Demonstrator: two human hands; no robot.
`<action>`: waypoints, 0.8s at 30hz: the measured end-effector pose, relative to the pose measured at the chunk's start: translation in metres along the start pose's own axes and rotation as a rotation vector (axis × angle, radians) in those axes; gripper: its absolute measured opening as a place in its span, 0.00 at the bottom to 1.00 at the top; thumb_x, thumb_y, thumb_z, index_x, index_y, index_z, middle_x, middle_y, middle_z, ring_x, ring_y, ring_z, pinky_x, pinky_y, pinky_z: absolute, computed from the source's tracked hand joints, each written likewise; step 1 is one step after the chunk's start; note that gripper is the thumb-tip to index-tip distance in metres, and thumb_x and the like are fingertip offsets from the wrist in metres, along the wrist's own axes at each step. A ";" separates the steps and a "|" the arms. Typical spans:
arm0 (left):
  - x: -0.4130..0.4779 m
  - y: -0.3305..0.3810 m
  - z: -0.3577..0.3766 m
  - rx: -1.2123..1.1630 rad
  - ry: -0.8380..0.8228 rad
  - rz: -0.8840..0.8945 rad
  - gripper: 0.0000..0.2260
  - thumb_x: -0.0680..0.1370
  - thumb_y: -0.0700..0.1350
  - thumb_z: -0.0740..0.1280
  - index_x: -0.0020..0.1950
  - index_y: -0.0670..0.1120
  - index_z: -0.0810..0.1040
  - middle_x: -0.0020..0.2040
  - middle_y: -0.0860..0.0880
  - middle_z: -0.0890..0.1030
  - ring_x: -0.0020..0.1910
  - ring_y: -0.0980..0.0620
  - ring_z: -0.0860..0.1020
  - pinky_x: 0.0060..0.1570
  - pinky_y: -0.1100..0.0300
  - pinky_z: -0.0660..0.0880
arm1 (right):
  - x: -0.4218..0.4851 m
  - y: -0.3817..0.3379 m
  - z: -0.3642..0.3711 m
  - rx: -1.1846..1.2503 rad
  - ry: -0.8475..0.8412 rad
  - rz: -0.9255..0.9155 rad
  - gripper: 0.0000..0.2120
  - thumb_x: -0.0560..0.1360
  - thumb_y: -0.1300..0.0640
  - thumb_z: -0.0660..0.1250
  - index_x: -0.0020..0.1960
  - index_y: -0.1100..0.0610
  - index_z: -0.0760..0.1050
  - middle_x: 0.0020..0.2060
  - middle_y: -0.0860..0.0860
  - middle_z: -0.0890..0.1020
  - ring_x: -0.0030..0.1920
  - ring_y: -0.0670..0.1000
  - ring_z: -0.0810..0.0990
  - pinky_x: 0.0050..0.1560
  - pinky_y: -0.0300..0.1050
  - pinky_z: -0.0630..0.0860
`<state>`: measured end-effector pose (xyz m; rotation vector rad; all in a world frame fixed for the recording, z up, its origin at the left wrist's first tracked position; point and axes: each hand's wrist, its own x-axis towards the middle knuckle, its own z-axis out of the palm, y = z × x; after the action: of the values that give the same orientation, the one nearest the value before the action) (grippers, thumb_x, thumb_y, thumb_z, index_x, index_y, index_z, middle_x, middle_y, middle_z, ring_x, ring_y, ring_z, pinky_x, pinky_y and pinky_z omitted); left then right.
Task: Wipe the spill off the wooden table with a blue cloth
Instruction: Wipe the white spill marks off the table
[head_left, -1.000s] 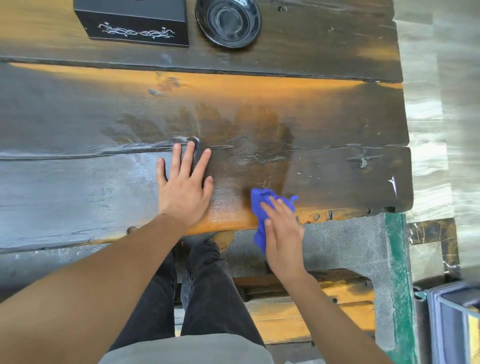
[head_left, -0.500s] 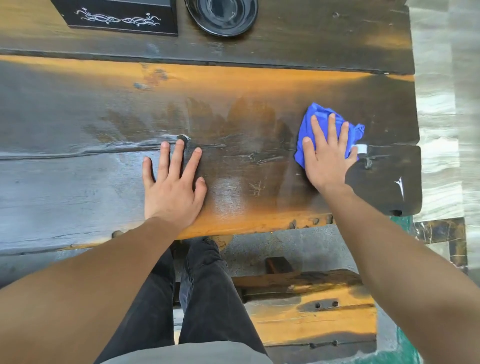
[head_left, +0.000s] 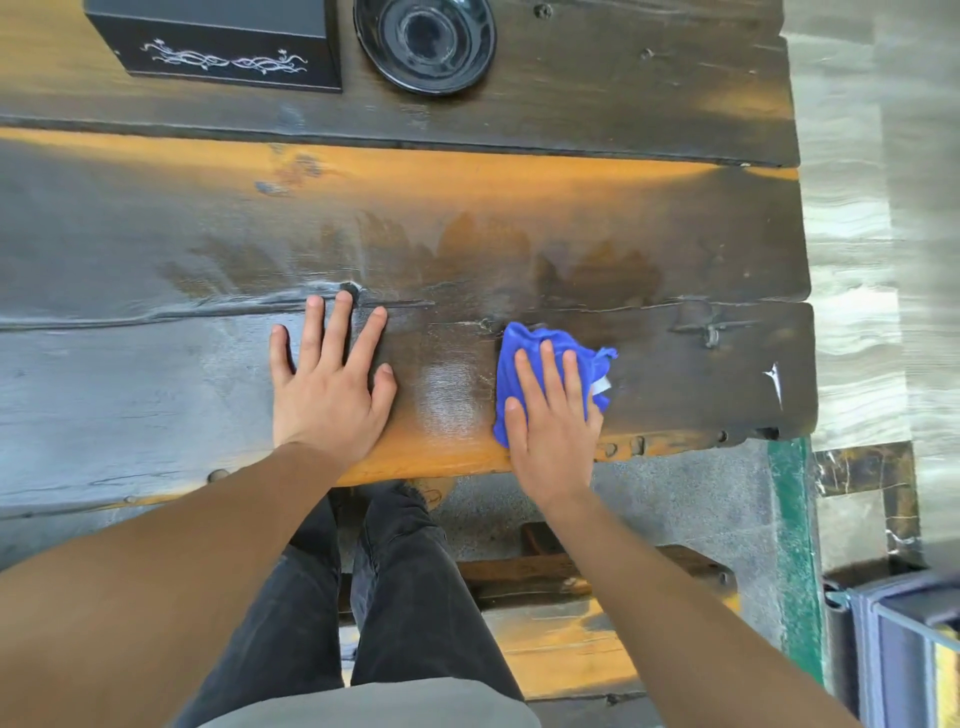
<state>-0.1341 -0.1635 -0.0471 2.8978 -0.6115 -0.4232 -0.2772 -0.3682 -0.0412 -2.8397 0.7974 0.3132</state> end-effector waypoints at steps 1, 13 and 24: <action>0.000 0.000 0.000 -0.001 0.002 0.000 0.27 0.83 0.57 0.50 0.82 0.59 0.51 0.84 0.50 0.50 0.83 0.47 0.42 0.79 0.36 0.44 | -0.009 -0.004 0.004 0.022 0.004 -0.002 0.25 0.83 0.44 0.50 0.80 0.43 0.58 0.81 0.44 0.57 0.81 0.49 0.52 0.65 0.55 0.68; -0.001 -0.023 -0.011 -0.212 0.032 0.081 0.26 0.80 0.53 0.58 0.79 0.54 0.63 0.82 0.49 0.59 0.83 0.48 0.52 0.79 0.41 0.50 | -0.004 -0.004 -0.021 0.396 0.129 -0.218 0.22 0.80 0.62 0.56 0.70 0.51 0.76 0.74 0.48 0.71 0.77 0.49 0.64 0.62 0.42 0.61; 0.023 -0.102 -0.038 -0.122 0.167 -0.135 0.29 0.79 0.55 0.59 0.78 0.47 0.62 0.81 0.46 0.62 0.81 0.45 0.58 0.76 0.44 0.54 | 0.187 -0.009 -0.052 0.042 0.011 -0.080 0.23 0.84 0.47 0.46 0.78 0.40 0.57 0.81 0.42 0.54 0.81 0.50 0.49 0.70 0.69 0.56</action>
<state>-0.0644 -0.0774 -0.0367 2.8292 -0.3531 -0.2225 -0.1087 -0.4643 -0.0364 -2.8278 0.6819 0.2667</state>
